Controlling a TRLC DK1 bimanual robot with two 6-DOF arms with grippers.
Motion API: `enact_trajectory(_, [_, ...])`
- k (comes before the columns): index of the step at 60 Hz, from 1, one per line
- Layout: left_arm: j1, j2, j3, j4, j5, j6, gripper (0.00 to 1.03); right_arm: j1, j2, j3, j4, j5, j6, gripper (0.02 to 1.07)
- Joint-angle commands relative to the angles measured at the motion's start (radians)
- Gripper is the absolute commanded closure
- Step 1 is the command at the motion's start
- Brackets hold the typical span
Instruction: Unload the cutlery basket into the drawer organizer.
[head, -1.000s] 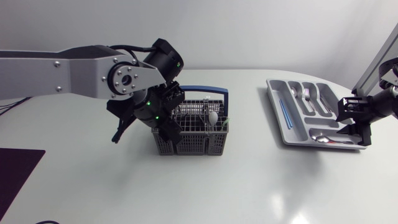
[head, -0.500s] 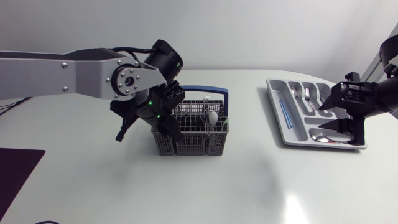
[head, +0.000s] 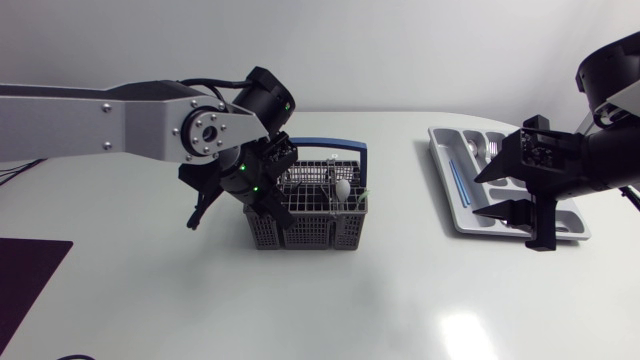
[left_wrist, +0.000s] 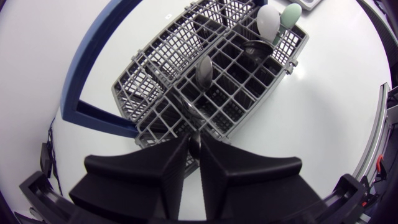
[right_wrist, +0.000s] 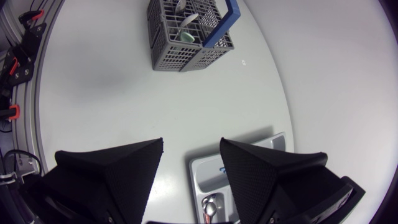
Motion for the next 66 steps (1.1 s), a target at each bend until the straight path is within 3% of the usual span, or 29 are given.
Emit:
enact_trajectory(1, [-0.007, -0.007, -0.027, 0.007, 0.009, 0.011, 0.94, 0.024, -0.008, -0.032, -0.007, -0.004, 0.051, 0.40])
enact_trajectory(6, [-0.010, -0.013, -0.029, 0.010, 0.003, 0.011, 1.00, 0.042, -0.008, -0.039, -0.003, -0.004, 0.069, 0.40])
enact_trajectory(22, [-0.045, -0.055, -0.039, 0.014, -0.043, 0.011, 1.00, 0.099, -0.010, -0.055, 0.007, -0.002, 0.111, 0.40])
enact_trajectory(52, [-0.122, -0.202, -0.062, 0.017, -0.279, 0.093, 1.00, 0.197, -0.036, -0.114, 0.053, 0.001, 0.197, 0.40])
enact_trajectory(66, [-0.151, -0.291, -0.078, 0.025, -0.296, 0.131, 1.00, 0.228, -0.053, -0.129, 0.060, 0.001, 0.232, 0.40])
